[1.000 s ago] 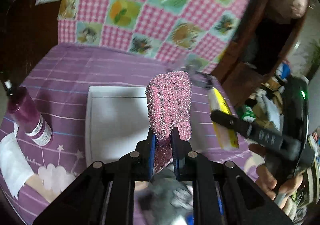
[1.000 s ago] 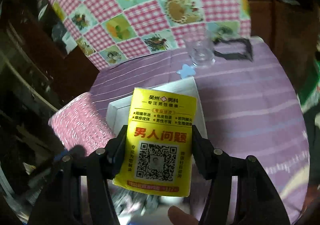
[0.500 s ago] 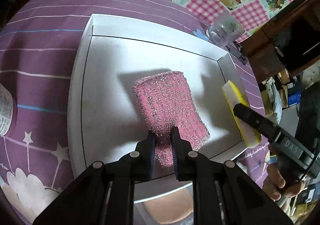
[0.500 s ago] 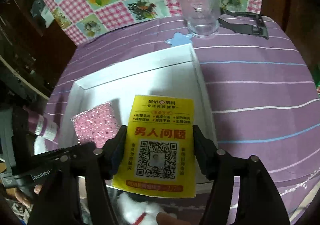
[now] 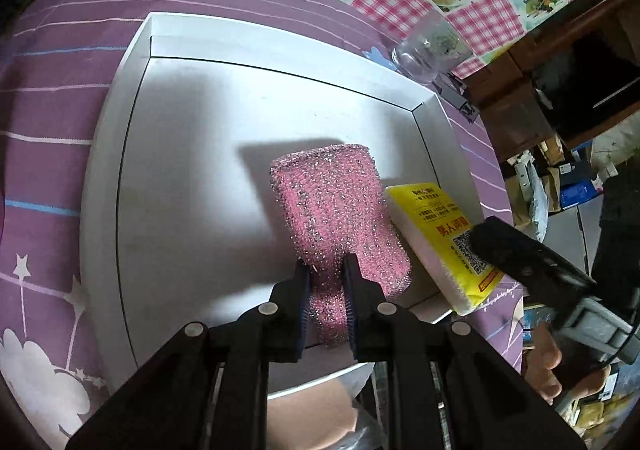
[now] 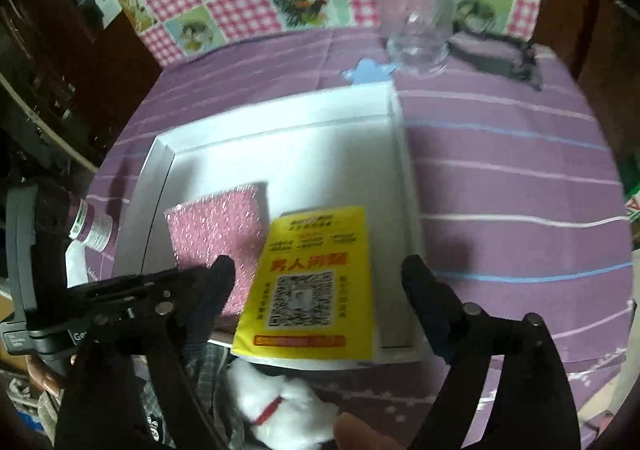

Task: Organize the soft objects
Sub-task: 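Lower pad and card into the tray and open both tools, then move the right tool to the blue printed packet and grasp it, then lift the blue packet with the right tool and hold it up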

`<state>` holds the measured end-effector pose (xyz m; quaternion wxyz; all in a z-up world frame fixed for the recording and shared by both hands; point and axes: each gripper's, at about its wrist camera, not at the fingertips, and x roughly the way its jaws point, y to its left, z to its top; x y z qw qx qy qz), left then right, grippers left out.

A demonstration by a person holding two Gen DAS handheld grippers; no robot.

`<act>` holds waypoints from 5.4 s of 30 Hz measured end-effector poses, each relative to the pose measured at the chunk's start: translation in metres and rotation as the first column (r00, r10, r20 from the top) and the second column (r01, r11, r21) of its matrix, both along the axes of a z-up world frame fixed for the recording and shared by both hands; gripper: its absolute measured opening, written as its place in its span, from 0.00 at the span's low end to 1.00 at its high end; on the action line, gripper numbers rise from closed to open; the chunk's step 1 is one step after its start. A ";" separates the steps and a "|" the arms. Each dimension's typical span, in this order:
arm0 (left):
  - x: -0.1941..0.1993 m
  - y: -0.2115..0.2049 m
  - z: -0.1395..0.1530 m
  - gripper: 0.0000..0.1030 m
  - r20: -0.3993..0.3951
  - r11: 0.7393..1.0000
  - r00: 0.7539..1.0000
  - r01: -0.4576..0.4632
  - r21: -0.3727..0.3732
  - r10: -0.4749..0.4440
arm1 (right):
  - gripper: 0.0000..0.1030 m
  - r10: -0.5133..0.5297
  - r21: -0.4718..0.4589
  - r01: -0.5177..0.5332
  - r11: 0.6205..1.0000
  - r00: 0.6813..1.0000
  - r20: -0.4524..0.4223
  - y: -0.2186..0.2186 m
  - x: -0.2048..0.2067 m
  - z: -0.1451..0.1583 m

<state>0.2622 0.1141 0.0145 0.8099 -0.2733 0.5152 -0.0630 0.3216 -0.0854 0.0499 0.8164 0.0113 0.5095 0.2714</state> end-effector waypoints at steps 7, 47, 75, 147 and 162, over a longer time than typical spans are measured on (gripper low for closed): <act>-0.003 0.010 0.000 0.14 0.012 0.998 0.999 -0.029 -0.058 0.030 | 0.83 -0.004 0.038 0.004 0.999 1.000 -0.017 -0.007 -0.003 0.008; -0.006 -0.023 0.030 0.77 0.126 0.996 0.992 -0.032 0.082 0.021 | 0.55 -0.086 -0.033 0.083 0.996 0.990 -0.108 -0.015 -0.004 0.005; -0.194 -0.057 0.115 0.79 0.499 0.789 0.855 -0.399 0.467 0.137 | 0.73 0.003 0.079 -0.022 0.997 0.971 0.239 -0.075 -0.145 0.045; -0.229 -0.080 0.039 0.90 0.397 0.803 0.913 -0.301 0.514 0.088 | 1.00 0.230 -0.209 -0.187 0.960 0.951 0.205 -0.067 -0.214 -0.053; -0.233 -0.084 0.039 0.90 0.405 0.812 0.911 -0.294 0.504 0.078 | 1.00 0.230 -0.210 -0.186 0.960 0.951 0.206 -0.066 -0.214 -0.054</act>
